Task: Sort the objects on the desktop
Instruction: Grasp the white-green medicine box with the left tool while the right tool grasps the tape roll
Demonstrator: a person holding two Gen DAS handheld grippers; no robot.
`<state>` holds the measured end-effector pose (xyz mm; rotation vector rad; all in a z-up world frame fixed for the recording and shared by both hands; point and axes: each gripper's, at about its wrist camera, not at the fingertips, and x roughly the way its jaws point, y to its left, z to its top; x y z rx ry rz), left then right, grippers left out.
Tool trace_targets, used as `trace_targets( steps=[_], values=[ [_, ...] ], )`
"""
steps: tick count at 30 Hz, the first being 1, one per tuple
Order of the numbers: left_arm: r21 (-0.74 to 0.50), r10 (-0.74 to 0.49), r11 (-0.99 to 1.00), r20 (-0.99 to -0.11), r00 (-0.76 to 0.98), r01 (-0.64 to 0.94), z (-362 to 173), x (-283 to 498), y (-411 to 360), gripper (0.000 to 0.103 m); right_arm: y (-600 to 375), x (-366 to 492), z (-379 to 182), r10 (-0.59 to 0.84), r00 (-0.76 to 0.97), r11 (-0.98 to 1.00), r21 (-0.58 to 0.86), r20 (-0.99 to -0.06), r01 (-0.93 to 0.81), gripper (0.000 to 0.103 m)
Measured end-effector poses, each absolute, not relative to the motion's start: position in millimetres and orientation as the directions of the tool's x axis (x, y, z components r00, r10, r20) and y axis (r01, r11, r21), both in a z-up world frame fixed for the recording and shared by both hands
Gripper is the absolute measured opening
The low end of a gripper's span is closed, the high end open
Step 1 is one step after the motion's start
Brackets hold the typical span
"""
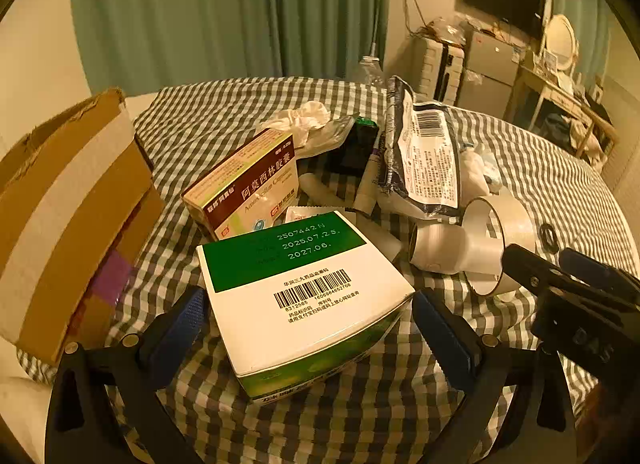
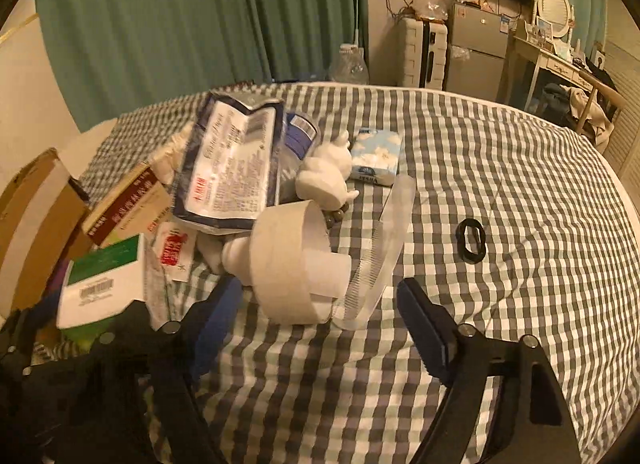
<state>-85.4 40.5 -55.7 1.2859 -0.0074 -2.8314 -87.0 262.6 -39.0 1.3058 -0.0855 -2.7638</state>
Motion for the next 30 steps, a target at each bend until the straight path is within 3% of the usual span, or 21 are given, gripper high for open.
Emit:
trace_targets(
  steps=[8,14,19,24,30],
  values=[
    [-0.066,0.0,-0.994,-0.798,-0.603,0.088,-49.6,-80.7,5.9,0.103,262.4,-90.7,-43.4,-0.103,-0.614,-0.995,0.079,-0.782,0.067,0.077],
    [-0.102,0.058,-0.994,-0.781,-0.621,0.036,-38.9,-80.4,27.4,0.103,254.7,-93.5,-44.6,-0.097,-0.612,-0.995,0.055,-0.785,0.088,0.077],
    [-0.033,-0.036,-0.994,-0.787,-0.616,0.1,-47.9,-97.7,32.1,0.103,253.0,-101.6,-53.2,-0.076,-0.588,-0.995,0.024,-0.805,0.095,0.073],
    [0.016,-0.114,-0.985,-0.8,-0.589,0.169,-51.6,-98.8,19.0,0.103,258.3,-105.6,-64.7,-0.081,-0.546,-0.995,0.038,-0.834,0.09,0.054],
    [-0.079,-0.041,-0.98,-0.818,-0.574,0.183,-50.5,-91.3,3.2,0.103,259.6,-102.8,-65.0,-0.111,-0.542,-0.992,0.064,-0.833,0.105,0.032]
  ],
)
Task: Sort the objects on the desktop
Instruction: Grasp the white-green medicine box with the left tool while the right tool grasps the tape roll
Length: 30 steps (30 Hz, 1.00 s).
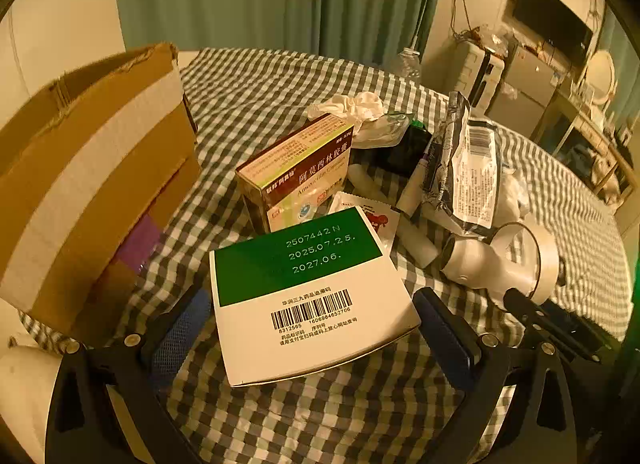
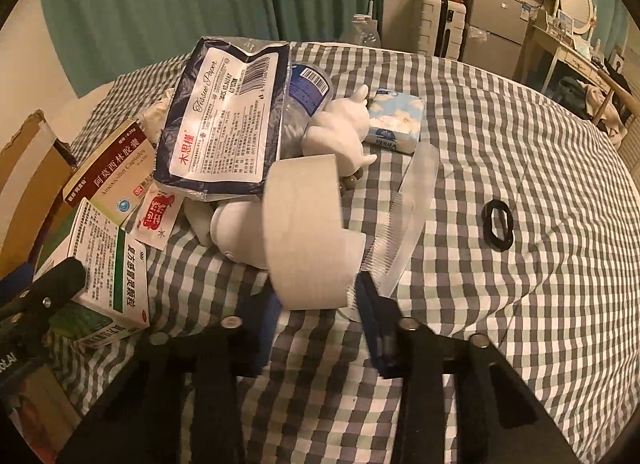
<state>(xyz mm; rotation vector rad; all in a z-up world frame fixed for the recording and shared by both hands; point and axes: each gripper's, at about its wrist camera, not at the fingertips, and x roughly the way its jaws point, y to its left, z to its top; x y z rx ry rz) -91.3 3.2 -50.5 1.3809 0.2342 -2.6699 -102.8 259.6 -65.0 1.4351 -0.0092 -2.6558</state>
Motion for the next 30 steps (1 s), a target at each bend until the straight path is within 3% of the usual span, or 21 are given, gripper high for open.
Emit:
trace_targets(
  steps=[7,26,30],
  values=[
    [-0.134,0.016,-0.971,-0.861,-0.508,0.196,-76.4,-106.4,1.7,0.103,259.4,-99.0,-62.1,-0.107,-0.55,-0.993,0.065,-0.829,0.097,0.032],
    [-0.226,0.128,-0.97,-0.787,-0.603,0.089,-33.3,-72.3,-4.8,0.101,267.7,-59.4,-25.6,-0.072,-0.628,-0.997,0.049,-0.775,0.053,0.03],
    [-0.225,0.137,-0.972,-0.761,-0.634,0.06,-20.7,-61.3,-4.5,0.101,273.3,-49.0,-7.5,-0.042,-0.66,-0.999,0.034,-0.75,0.025,0.026]
  ],
)
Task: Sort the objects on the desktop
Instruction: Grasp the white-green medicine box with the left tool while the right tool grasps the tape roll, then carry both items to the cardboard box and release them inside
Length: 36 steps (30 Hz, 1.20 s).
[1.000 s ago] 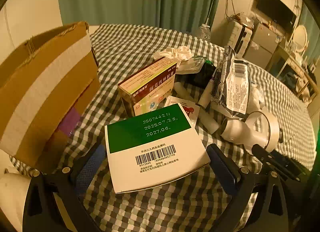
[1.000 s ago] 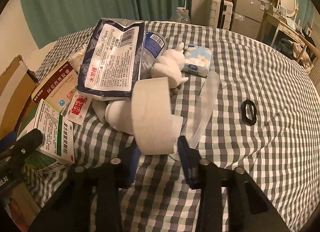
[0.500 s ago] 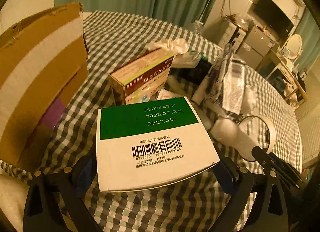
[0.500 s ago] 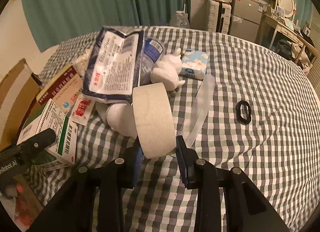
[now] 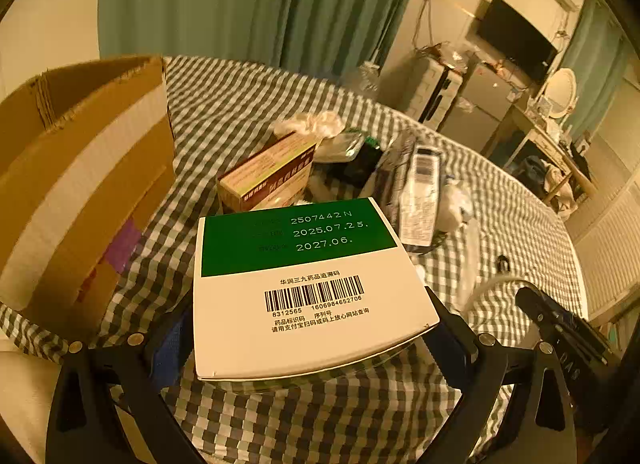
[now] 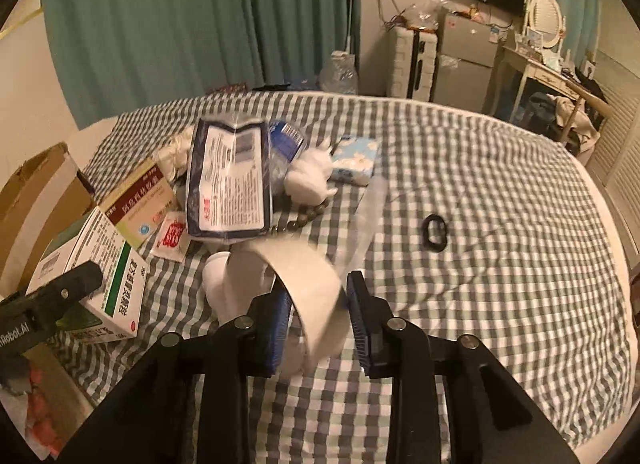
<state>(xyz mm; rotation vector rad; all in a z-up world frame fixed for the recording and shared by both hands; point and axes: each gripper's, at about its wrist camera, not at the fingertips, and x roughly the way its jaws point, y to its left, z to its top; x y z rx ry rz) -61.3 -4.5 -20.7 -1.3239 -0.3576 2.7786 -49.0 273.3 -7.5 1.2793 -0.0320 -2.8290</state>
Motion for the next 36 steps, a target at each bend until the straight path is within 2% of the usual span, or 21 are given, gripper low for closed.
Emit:
trace_targets(
  steps=[1,3,13,19,23,26,28,31,36],
  values=[
    [-0.228,0.141,-0.972,-0.754,-0.641,0.055,-17.1,-59.1,-4.3,0.101,274.4,-46.6,-3.7,-0.036,-0.666,-0.999,0.032,-0.745,0.018,0.021],
    [-0.234,0.15,-0.971,-0.743,-0.652,0.043,-11.5,-58.2,-5.0,0.101,276.3,-40.8,6.4,-0.033,-0.676,-0.999,0.035,-0.736,0.01,0.018],
    [-0.252,0.17,-0.968,-0.667,-0.725,0.005,23.4,-50.2,-17.2,0.101,275.3,-24.3,43.8,-0.049,-0.711,-0.997,0.079,-0.702,-0.009,0.017],
    [-0.272,0.169,-0.962,-0.59,-0.789,-0.003,69.2,-59.7,-47.1,0.101,252.6,-24.9,76.0,-0.106,-0.735,-0.993,0.108,-0.67,0.045,0.017],
    [-0.252,0.152,-0.968,-0.53,-0.834,-0.016,106.9,-67.6,-76.4,0.095,214.0,-32.4,105.4,-0.169,-0.752,-0.986,0.111,-0.637,0.127,0.017],
    [-0.28,0.161,-0.96,-0.499,-0.851,-0.017,127.5,-74.4,-106.2,0.09,181.9,-38.7,121.6,-0.21,-0.76,-0.977,0.101,-0.615,0.189,0.017],
    [-0.284,0.15,-0.959,-0.493,-0.857,-0.005,135.1,-78.3,-126.4,0.088,156.6,-44.9,129.9,-0.241,-0.76,-0.968,0.098,-0.604,0.229,0.017],
    [-0.26,0.108,-0.965,-0.517,-0.849,0.036,136.1,-83.6,-156.6,0.075,119.9,-51.7,135.6,-0.284,-0.751,-0.954,0.096,-0.596,0.285,0.017],
    [-0.281,0.058,-0.95,-0.578,-0.814,0.132,116.3,-80.1,-214.7,0.075,63.5,-63.7,131.8,-0.358,-0.705,-0.921,0.106,-0.612,0.375,0.017]
  ],
)
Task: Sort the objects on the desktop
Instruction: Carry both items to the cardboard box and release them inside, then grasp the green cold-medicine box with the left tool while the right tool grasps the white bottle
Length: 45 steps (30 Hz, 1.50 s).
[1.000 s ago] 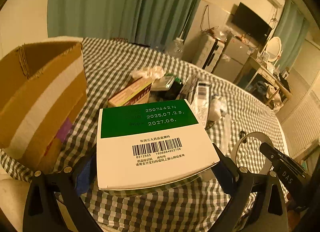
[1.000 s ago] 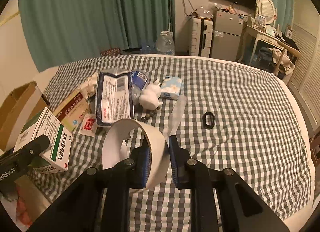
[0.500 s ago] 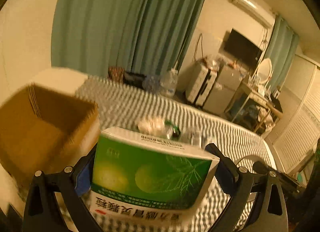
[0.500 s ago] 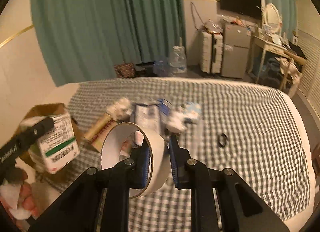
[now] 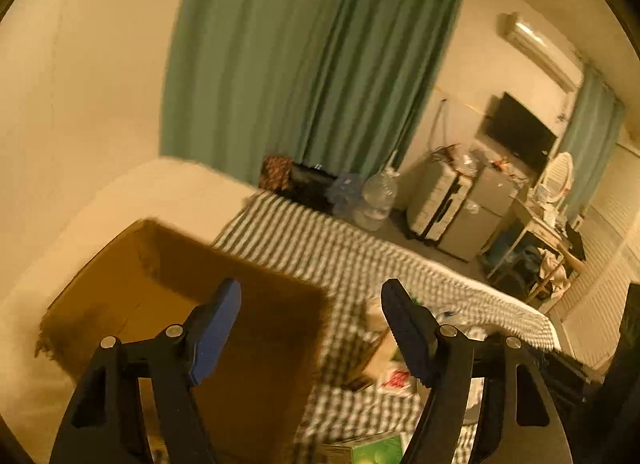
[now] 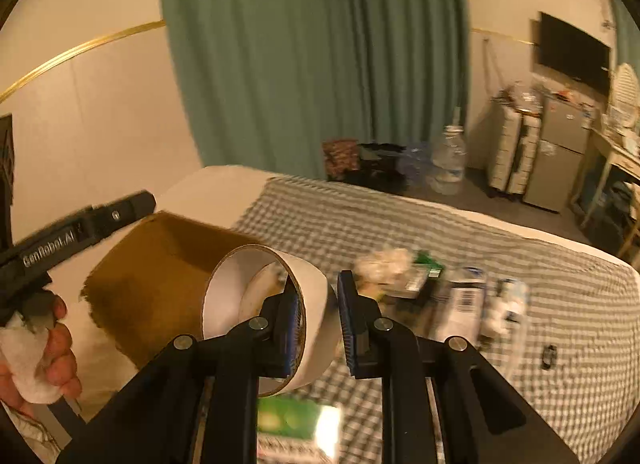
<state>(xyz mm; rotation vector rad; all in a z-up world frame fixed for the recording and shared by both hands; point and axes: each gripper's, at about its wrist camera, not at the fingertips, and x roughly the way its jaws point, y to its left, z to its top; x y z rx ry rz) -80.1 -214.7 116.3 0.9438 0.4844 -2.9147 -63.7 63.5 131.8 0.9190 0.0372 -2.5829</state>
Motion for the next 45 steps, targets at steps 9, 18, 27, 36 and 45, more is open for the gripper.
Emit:
trace_targets(
  steps=[9,18,27,36,45],
  values=[
    [-0.197,-0.09,-0.928,-0.704,-0.704,0.316,54.9,-73.7,-272.6,0.075,-29.2,-97.2,104.6,-0.417,-0.603,-0.871,0.109,-0.68,0.48,0.017],
    [-0.119,-0.059,-0.975,-0.68,-0.731,0.189,48.7,-55.9,-256.1,0.102,-40.3,-108.4,114.0,-0.405,-0.689,-0.885,0.068,-0.601,0.461,0.083],
    [-0.18,0.182,-0.981,-0.698,-0.693,-0.077,45.9,-30.6,-142.2,0.103,73.6,-94.7,113.7,-0.293,-0.753,-0.938,0.025,-0.59,0.345,0.083],
    [-0.183,0.182,-0.982,-0.864,-0.469,-0.043,-28.1,-20.4,-57.4,0.103,213.9,-57.0,54.6,-0.171,-0.693,-0.984,0.089,-0.7,0.153,0.087],
    [-0.047,-0.012,-0.992,-0.89,-0.456,0.118,-47.5,-32.2,-58.8,0.103,222.9,-48.9,-17.6,-0.227,-0.551,-0.964,0.105,-0.803,0.243,0.087]
  ],
)
